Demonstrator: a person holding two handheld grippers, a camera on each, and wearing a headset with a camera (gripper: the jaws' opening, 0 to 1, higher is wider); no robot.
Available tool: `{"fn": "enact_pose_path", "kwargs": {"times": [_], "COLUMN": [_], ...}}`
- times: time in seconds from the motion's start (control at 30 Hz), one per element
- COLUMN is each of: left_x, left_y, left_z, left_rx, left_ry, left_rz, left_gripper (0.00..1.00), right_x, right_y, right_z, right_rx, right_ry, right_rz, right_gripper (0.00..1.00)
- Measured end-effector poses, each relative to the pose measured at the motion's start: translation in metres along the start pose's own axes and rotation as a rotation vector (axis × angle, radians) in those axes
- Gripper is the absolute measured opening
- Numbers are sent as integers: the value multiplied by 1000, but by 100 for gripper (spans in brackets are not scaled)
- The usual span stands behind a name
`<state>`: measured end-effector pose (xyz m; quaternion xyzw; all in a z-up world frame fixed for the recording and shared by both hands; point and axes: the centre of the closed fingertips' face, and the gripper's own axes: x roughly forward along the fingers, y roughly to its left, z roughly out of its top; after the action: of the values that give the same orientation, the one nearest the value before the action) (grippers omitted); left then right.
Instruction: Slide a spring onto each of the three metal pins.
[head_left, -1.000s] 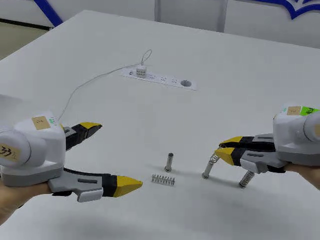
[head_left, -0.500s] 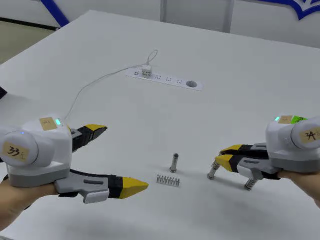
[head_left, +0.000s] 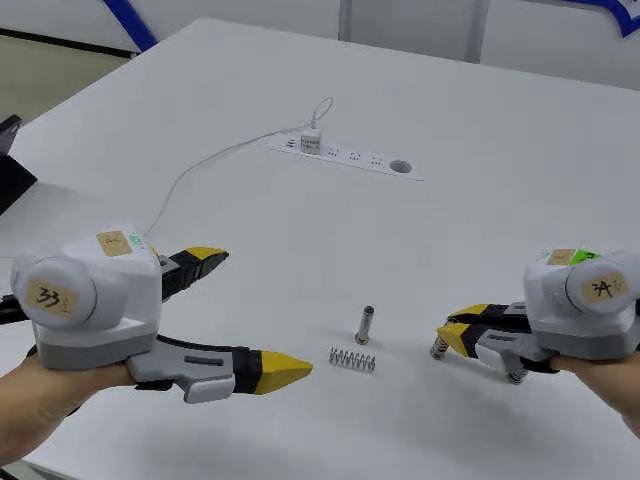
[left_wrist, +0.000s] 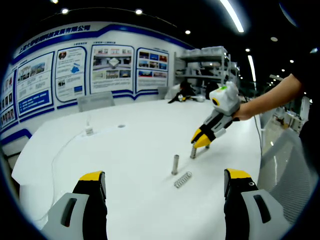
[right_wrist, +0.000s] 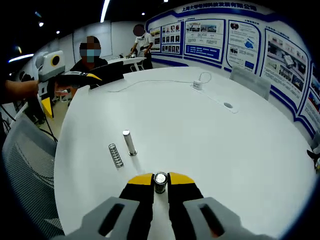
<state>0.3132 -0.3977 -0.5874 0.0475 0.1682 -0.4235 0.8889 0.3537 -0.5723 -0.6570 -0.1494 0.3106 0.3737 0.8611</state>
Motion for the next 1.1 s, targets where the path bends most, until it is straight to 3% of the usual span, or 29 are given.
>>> {"fn": "enact_pose_path", "kwargs": {"times": [0.2,0.47,0.57,0.63,1.1], "left_x": [3,3,2,2,3], "left_y": [-3,-4,-3,-2,-11], "left_z": [6,1,0,-1,2], "left_rx": [0,-7,-7,-7,-13], "left_ry": [-14,-4,1,5,1], "left_rz": [-11,-21,-21,-20,-43], "left_gripper": [100,100,100,100,100], "right_x": [1,2,0,-3,-22], "right_y": [2,3,5,5,31], "right_z": [-1,-2,-1,1,19], "right_rx": [-12,18,6,-25,-97], "right_ry": [11,8,2,-1,-72], "right_rz": [-3,8,6,-3,32], "right_gripper": [11,12,21,22,24]}}
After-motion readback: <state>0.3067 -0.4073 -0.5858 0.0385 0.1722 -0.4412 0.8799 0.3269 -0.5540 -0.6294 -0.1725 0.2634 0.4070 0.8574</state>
